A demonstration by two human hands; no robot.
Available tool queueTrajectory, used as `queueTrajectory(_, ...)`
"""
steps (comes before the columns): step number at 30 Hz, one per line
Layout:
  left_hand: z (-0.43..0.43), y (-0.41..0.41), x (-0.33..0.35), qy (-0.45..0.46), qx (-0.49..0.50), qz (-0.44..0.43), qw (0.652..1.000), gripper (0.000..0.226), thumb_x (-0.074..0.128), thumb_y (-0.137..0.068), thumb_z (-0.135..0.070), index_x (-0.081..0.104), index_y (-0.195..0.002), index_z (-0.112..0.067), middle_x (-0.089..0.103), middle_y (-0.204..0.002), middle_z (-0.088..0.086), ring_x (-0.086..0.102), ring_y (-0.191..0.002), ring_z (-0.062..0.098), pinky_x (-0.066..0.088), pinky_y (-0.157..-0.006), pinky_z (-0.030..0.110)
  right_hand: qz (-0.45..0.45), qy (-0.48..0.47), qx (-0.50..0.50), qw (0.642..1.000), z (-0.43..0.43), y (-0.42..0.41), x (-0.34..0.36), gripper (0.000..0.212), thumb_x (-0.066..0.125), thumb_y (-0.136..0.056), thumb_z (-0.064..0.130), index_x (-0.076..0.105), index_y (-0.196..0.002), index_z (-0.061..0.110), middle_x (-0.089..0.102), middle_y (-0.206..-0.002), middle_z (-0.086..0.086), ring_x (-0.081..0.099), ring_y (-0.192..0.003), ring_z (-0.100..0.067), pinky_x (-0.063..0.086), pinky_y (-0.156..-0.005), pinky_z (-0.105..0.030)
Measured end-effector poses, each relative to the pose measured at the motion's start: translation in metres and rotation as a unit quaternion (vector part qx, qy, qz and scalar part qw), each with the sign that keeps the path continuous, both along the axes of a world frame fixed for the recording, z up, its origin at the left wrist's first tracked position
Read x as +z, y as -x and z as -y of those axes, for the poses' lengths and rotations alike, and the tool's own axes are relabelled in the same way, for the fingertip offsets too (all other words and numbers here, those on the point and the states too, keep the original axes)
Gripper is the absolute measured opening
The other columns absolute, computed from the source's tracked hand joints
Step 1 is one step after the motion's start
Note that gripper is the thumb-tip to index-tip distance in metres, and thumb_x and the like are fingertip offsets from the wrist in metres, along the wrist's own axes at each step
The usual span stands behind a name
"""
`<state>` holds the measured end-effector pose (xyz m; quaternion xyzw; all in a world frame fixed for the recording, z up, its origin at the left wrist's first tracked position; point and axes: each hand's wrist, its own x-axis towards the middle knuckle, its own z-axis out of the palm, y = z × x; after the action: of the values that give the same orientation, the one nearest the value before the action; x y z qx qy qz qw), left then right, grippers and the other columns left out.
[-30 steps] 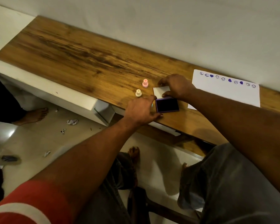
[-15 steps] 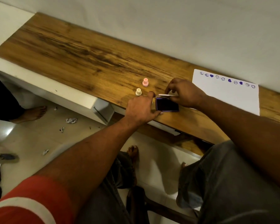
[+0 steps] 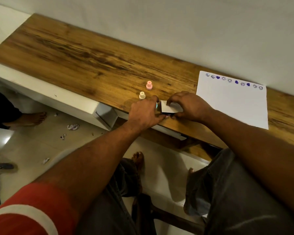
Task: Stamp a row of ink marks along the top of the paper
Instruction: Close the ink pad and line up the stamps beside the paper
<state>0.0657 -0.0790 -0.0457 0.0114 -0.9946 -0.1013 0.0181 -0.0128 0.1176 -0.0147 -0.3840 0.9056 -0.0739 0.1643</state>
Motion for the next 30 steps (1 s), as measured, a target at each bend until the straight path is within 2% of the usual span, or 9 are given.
queueTrajectory(9, 0.002, 0.001, -0.001, 0.001, -0.013, 0.001, 1.0, 0.078, 0.068, -0.08, -0.079, 0.057, -0.135, -0.026, 0.072, -0.115, 0.001, 0.068, -0.103, 0.022, 0.041, -0.071, 0.03, -0.026, -0.004, 0.029, 0.999, -0.001, 0.0, -0.002, 0.06, 0.081, -0.081, 0.044, 0.059, -0.135, 0.034, 0.057, -0.143, 0.004, 0.049, -0.13, -0.023, 0.047, -0.098, -0.036)
queueTrajectory(16, 0.004, 0.006, -0.004, -0.02, -0.013, 0.01, 1.0, 0.085, 0.066, -0.075, -0.084, 0.057, -0.138, -0.027, 0.072, -0.119, -0.001, 0.068, -0.104, 0.022, 0.053, -0.079, 0.036, -0.038, 0.001, 0.039, 0.999, 0.001, -0.003, -0.005, 0.06, 0.08, -0.081, 0.047, 0.058, -0.136, 0.034, 0.057, -0.141, 0.001, 0.05, -0.128, -0.026, 0.048, -0.098, -0.041)
queueTrajectory(20, 0.006, 0.007, -0.003, -0.024, -0.038, 0.011, 0.999, 0.088, 0.071, -0.076, -0.08, 0.054, -0.144, -0.028, 0.07, -0.128, 0.001, 0.066, -0.113, 0.022, 0.048, -0.08, 0.033, -0.04, 0.004, 0.038, 0.998, 0.003, -0.003, -0.008, 0.063, 0.079, -0.082, 0.048, 0.056, -0.139, 0.033, 0.055, -0.142, 0.0, 0.047, -0.13, -0.026, 0.044, -0.098, -0.041)
queueTrajectory(22, 0.007, 0.009, -0.003, -0.022, -0.046, 0.008, 0.999, 0.087, 0.071, -0.076, -0.08, 0.055, -0.143, -0.028, 0.07, -0.128, 0.001, 0.066, -0.113, 0.022, 0.044, -0.078, 0.032, -0.035, 0.001, 0.035, 0.999, 0.004, -0.003, -0.01, 0.063, 0.078, -0.083, 0.048, 0.054, -0.14, 0.034, 0.054, -0.142, 0.0, 0.046, -0.13, -0.025, 0.042, -0.099, -0.041)
queueTrajectory(27, 0.007, 0.011, -0.003, -0.019, -0.051, 0.03, 0.998, 0.088, 0.068, -0.073, -0.085, 0.056, -0.142, -0.031, 0.072, -0.123, 0.0, 0.067, -0.109, 0.021, 0.044, -0.076, 0.032, -0.011, 0.001, 0.017, 1.0, 0.003, -0.002, -0.011, 0.065, 0.08, -0.08, 0.049, 0.056, -0.139, 0.035, 0.051, -0.144, 0.0, 0.045, -0.131, -0.025, 0.044, -0.101, -0.038)
queueTrajectory(30, 0.009, 0.013, -0.003, -0.014, -0.042, 0.032, 0.998, 0.081, 0.069, -0.076, -0.081, 0.058, -0.141, -0.034, 0.072, -0.122, 0.0, 0.066, -0.109, 0.021, 0.043, -0.076, 0.031, -0.006, 0.007, 0.014, 1.0, 0.001, -0.002, -0.013, 0.064, 0.079, -0.08, 0.054, 0.057, -0.137, 0.036, 0.051, -0.143, 0.001, 0.045, -0.13, -0.024, 0.045, -0.101, -0.038)
